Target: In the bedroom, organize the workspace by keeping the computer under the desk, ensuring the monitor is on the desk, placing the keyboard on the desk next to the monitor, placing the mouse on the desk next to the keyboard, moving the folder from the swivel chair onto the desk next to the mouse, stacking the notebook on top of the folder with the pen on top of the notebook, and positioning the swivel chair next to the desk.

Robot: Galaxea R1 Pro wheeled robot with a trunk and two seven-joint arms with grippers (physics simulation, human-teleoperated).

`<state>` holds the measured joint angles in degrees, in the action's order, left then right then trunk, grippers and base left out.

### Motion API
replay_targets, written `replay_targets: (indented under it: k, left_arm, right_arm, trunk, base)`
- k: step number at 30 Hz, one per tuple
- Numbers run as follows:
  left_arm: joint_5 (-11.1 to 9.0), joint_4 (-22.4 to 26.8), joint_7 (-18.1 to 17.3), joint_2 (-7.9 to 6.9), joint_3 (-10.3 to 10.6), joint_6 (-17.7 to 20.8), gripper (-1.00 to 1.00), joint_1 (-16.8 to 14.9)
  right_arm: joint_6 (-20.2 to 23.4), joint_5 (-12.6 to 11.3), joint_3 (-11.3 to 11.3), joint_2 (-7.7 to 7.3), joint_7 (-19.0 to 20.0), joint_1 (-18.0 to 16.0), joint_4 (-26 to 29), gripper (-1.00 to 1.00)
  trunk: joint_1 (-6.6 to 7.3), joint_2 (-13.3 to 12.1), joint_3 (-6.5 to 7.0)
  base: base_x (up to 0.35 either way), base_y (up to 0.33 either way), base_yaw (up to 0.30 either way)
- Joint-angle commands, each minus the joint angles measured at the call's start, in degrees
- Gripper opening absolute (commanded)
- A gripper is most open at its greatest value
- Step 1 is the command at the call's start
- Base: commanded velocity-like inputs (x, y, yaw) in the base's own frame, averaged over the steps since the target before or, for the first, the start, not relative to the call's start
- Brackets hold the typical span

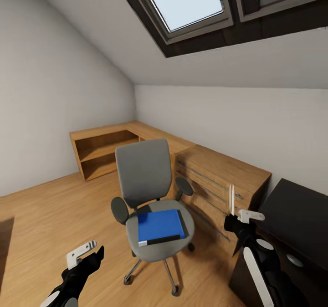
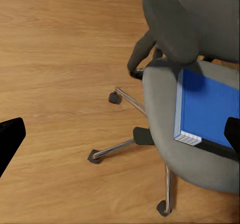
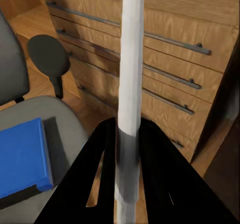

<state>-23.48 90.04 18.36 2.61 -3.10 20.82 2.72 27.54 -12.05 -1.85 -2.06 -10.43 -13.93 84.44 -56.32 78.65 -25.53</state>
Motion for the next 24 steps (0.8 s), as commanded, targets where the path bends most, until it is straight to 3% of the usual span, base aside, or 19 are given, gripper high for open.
replay_targets:
  k: [1,11,24]
  left_arm:
    - [-0.60,0.10,0.31,0.03,-0.02,0.20,1.00,0.00]
    - [-0.60,-0.07,0.36,-0.09,0.81,0.19,1.00,0.00]
    - [-0.60,-0.12,0.36,-0.15,0.90,0.10,1.00,0.00]
  right_arm:
    - [0.20,-0.68,-0.12,-0.03,-0.48,-0.04,0.08,-1.00]
    - [0.23,-0.69,-0.43,0.04,-0.47,-0.04,0.11,-1.00]
    - [0.21,-0.64,-0.52,-0.02,-0.47,-0.04,0.11,-1.00]
  trunk:
    - [0.00,0.03,0.00]
    - [0.00,0.03,0.47]
    - [0.00,0.03,1.08]
  base:
    - [0.000,0.000,-0.258]
    - [0.000,-0.157,-0.258]
    - [0.011,-0.016,-0.260]
